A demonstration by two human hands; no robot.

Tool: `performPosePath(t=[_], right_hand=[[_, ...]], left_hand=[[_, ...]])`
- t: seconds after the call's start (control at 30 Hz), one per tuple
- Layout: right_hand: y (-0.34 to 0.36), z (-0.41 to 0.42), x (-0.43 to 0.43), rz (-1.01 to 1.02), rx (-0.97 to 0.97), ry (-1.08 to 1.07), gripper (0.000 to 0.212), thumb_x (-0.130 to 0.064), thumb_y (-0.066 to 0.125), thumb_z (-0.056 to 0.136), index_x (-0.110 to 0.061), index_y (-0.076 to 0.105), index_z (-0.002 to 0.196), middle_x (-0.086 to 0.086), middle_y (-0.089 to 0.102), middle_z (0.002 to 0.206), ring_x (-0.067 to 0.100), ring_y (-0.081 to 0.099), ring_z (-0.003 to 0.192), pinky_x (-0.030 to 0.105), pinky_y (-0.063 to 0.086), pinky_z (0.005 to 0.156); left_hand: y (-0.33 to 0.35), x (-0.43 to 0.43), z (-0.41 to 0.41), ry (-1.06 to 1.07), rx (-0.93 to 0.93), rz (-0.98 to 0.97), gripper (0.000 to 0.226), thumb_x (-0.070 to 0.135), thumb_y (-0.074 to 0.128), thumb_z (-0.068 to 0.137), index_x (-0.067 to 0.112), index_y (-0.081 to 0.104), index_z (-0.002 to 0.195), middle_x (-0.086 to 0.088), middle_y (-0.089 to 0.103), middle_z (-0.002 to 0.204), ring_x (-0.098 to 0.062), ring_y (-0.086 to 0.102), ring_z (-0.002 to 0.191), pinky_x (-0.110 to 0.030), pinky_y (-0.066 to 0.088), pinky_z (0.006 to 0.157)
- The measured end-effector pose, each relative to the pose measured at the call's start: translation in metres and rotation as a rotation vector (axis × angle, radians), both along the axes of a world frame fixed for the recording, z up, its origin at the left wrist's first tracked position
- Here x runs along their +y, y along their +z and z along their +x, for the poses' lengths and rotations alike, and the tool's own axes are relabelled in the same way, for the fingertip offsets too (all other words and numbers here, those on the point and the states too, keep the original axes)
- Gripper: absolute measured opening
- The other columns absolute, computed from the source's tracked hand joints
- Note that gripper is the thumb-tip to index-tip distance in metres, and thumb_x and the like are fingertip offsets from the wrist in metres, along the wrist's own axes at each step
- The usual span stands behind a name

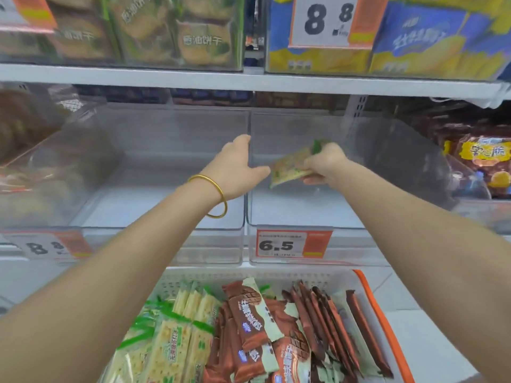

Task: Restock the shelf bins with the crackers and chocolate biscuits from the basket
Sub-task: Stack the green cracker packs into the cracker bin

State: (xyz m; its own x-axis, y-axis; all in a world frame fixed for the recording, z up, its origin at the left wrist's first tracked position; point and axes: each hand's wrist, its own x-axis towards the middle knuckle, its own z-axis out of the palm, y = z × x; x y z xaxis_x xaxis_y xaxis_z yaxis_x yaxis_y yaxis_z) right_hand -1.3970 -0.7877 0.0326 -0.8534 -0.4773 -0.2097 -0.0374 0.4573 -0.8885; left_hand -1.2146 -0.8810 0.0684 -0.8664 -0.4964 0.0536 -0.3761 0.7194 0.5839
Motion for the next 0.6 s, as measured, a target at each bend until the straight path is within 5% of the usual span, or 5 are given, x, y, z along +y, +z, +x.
performPosePath(t=[0.1,0.2,0.27,0.4,0.6], right_hand=[[-0.022,-0.023,-0.032,0.043,0.047,0.037,0.055,-0.007,0.079,0.076,-0.013,0.041,0.116,0.012,0.057,0.117,0.029,0.063,0.099,0.040,0.059,0.068],[-0.037,-0.040,-0.045,0.282,0.191,0.055,0.054,-0.027,0.078,0.077,-0.014,0.041,0.114,0.006,0.051,0.104,0.027,0.058,0.099,0.043,0.055,0.083],[-0.044,-0.046,-0.046,0.426,0.291,0.033,0.052,-0.037,0.074,0.080,-0.011,0.043,0.114,0.008,0.054,0.101,0.029,0.056,0.097,0.039,0.053,0.081],[-0.055,-0.053,-0.048,0.482,0.325,-0.020,0.053,-0.040,0.070,0.083,-0.008,0.047,0.119,0.014,0.058,0.117,0.035,0.059,0.108,0.039,0.049,0.079],[-0.058,-0.057,-0.055,0.393,0.222,-0.105,0.044,-0.029,0.072,0.083,-0.005,0.054,0.115,0.011,0.060,0.102,0.030,0.065,0.097,0.038,0.054,0.081]], left_hand=[[-0.004,-0.004,-0.006,-0.004,-0.009,0.061,0.072,0.017,0.052,0.093,0.014,0.008,0.150,-0.007,0.022,0.153,-0.021,0.038,0.129,-0.012,0.028,0.076],[-0.004,-0.004,-0.005,-0.014,0.013,0.087,0.072,0.012,0.050,0.093,0.013,0.007,0.150,-0.007,0.025,0.152,-0.020,0.039,0.129,-0.010,0.027,0.075],[-0.003,-0.003,-0.004,-0.025,0.025,0.111,0.072,0.011,0.049,0.093,0.013,0.007,0.151,-0.007,0.025,0.152,-0.018,0.042,0.123,-0.007,0.025,0.070],[-0.003,-0.001,-0.001,-0.040,0.046,0.158,0.072,0.009,0.047,0.093,0.015,0.006,0.151,-0.004,0.023,0.153,-0.003,0.039,0.079,-0.005,0.033,0.058],[-0.003,-0.001,0.000,-0.037,0.062,0.189,0.066,0.009,0.047,0.093,0.015,0.013,0.149,-0.005,0.029,0.150,-0.008,0.033,0.095,-0.010,0.032,0.057]])
